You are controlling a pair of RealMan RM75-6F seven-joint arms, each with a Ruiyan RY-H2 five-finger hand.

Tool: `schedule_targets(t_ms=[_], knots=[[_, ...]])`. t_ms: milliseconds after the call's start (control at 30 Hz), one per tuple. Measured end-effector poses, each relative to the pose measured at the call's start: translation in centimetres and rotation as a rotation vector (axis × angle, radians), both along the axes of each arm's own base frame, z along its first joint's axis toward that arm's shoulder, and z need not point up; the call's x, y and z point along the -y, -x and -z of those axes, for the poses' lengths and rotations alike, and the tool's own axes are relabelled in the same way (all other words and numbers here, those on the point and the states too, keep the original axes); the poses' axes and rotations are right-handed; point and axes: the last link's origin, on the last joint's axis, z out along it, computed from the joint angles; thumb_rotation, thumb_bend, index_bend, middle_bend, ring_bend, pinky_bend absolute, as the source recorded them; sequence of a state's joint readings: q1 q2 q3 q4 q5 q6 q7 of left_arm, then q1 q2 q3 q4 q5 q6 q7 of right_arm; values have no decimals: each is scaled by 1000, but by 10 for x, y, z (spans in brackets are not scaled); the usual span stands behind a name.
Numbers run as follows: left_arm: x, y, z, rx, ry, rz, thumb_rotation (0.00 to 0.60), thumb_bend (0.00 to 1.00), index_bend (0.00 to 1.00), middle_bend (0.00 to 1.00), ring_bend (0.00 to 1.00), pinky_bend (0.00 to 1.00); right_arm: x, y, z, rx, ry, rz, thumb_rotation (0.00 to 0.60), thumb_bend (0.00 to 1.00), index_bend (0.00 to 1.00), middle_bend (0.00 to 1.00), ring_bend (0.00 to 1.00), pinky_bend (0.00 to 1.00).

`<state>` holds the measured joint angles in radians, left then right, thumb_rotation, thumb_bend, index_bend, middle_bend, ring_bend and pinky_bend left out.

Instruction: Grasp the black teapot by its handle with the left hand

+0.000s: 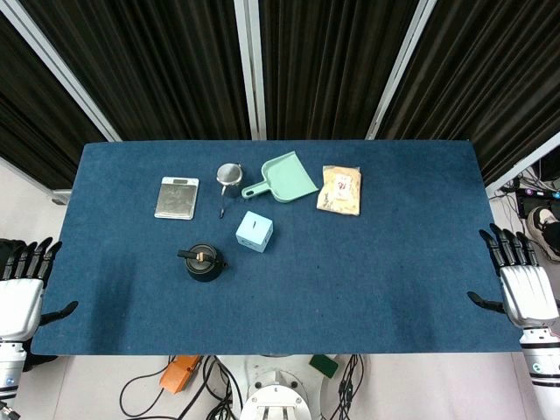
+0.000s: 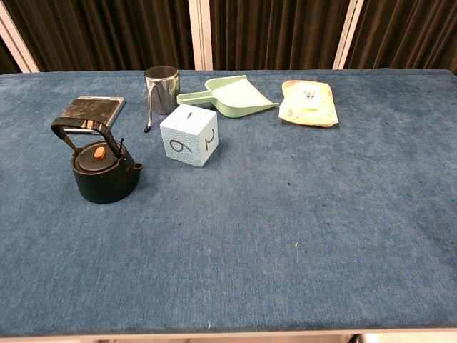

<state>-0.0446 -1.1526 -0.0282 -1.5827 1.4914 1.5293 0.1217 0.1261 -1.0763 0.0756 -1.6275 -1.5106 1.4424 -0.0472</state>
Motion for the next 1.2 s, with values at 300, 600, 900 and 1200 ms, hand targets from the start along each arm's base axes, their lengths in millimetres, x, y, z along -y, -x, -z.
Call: schedule_targets(t_ms=[300, 600, 900, 1200], knots=[[-2, -5, 0, -3, 9, 19, 600, 95, 10, 28, 0, 0, 0, 0, -5, 5, 10, -2, 600, 81, 0, 18, 0, 6], [-32, -47, 9, -10, 65, 213, 600, 94, 123, 106, 31, 0, -2, -6, -19, -4, 50, -33, 600, 80, 0, 18, 0, 6], [-70, -107, 43, -76, 229, 385, 600, 83, 232, 245, 157, 0, -3, -13, -24, -15, 47, -48, 600, 81, 0, 18, 0, 6], [-93, -148, 89, -162, 333, 412, 600, 80, 290, 336, 235, 0, -4, -11, -24, -18, 35, -34, 600, 80, 0, 18, 0, 6]])
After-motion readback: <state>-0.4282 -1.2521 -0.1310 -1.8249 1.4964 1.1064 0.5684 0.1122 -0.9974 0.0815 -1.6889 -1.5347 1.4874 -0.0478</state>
